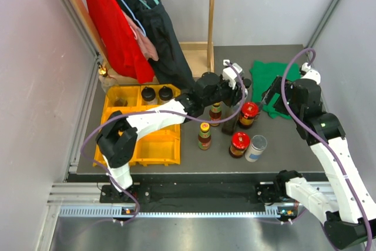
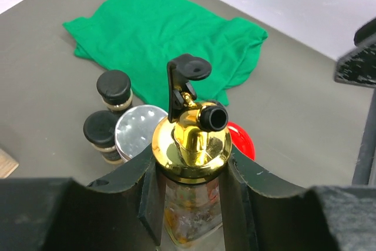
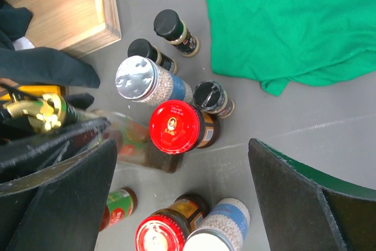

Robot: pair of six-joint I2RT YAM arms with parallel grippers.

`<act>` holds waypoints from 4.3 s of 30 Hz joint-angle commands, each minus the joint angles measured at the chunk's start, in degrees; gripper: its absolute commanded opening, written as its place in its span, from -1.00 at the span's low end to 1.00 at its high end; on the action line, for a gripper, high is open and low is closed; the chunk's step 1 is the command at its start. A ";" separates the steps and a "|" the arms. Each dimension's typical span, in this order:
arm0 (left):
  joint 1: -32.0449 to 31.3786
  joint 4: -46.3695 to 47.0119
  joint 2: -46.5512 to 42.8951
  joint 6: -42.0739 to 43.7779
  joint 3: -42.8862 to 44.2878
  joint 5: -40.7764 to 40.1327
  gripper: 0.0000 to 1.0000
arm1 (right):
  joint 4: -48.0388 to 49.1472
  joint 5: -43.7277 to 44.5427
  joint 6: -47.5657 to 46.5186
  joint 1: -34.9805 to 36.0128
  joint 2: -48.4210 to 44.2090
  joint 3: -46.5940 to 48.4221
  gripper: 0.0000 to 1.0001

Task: Organize the condiment bottles
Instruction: Pick up the bottle from the center of the board, then place the bottle in the storage box.

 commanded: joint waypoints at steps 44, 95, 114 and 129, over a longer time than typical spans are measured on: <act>-2.83 -0.16 -38.51 15.79 -1.30 -60.58 -1.00 | 2.72 -2.36 1.54 -0.90 0.14 -0.05 0.84; 36.02 -3.94 -28.49 -11.98 -13.70 -74.95 -1.00 | 5.36 -2.71 0.84 -0.90 3.74 -0.67 0.84; 36.02 -6.82 -23.40 -18.30 -15.72 -75.04 -1.00 | 4.92 -2.45 1.10 -0.81 3.92 -0.84 0.84; 35.32 -16.06 -20.15 -26.83 -14.23 -70.82 -0.08 | 4.92 -2.44 1.19 -0.81 3.30 -1.46 0.84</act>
